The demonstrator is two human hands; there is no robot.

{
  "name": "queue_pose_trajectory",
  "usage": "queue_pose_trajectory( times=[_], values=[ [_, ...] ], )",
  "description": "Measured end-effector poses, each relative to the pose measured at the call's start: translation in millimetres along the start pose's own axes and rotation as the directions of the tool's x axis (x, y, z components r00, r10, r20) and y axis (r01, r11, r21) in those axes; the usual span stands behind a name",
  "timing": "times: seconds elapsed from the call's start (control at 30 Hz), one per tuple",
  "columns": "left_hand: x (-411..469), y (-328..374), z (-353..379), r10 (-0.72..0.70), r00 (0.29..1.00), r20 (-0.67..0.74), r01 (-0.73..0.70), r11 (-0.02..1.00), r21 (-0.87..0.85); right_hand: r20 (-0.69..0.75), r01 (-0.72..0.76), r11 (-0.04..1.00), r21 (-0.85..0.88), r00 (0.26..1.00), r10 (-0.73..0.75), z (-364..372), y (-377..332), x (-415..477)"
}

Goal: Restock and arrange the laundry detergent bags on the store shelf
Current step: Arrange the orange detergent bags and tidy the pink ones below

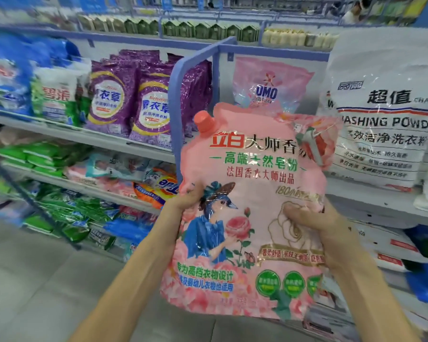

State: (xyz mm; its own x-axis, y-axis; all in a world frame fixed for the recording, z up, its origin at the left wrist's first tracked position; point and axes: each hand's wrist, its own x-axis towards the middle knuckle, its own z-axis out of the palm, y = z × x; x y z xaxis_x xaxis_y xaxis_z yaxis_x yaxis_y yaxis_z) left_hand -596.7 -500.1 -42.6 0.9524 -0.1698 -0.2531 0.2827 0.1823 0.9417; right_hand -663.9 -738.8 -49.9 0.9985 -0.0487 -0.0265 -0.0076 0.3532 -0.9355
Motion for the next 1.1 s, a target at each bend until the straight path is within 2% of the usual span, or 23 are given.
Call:
queue_pose_trajectory(
  times=[0.13, 0.27, 0.5, 0.63, 0.7, 0.9, 1.03, 1.1],
  values=[
    [-17.7, 9.4, -41.8, -0.034, 0.997, -0.064, 0.034, 0.999, 0.004, 0.043, -0.010, 0.999, -0.042, 0.999, 0.012, 33.3, 22.2, 14.9],
    [-38.8, 13.1, -98.0, -0.028, 0.979, -0.201, 0.040, 0.998, 0.055, 0.107, -0.049, 0.998, -0.036, 0.993, 0.052, 78.3, 48.0, 31.2],
    [-52.9, 13.2, -222.3, -0.102, 0.935, -0.340, 0.077, 0.993, -0.085, 0.216, -0.143, 0.988, -0.061, 0.964, 0.153, 186.6, 118.0, 60.0],
    [-58.6, 17.6, -298.9, -0.129, 0.920, -0.370, 0.059, 0.979, -0.196, 0.228, -0.191, 0.979, -0.078, 0.952, 0.204, 257.0, 160.5, 74.8],
    [-58.5, 23.2, -331.6, -0.137, 0.916, -0.378, 0.067, 0.979, -0.192, 0.219, -0.224, 0.972, -0.078, 0.947, 0.236, 290.3, 177.0, 80.8],
    [-47.4, 22.4, -414.5, -0.226, 0.894, -0.386, 0.118, 0.952, -0.284, 0.198, -0.333, 0.940, -0.067, 0.919, 0.340, 353.7, 212.6, 102.3],
    [-4.5, 20.5, -459.3, -0.220, 0.880, -0.421, 0.166, 0.973, -0.162, 0.171, -0.373, 0.926, -0.048, 0.911, 0.376, 382.4, 230.1, 127.8],
    [10.0, 26.7, -477.1, -0.237, 0.905, -0.353, 0.197, 0.970, -0.145, 0.153, -0.382, 0.923, -0.056, 0.910, 0.386, 391.4, 238.1, 144.4]
  ],
)
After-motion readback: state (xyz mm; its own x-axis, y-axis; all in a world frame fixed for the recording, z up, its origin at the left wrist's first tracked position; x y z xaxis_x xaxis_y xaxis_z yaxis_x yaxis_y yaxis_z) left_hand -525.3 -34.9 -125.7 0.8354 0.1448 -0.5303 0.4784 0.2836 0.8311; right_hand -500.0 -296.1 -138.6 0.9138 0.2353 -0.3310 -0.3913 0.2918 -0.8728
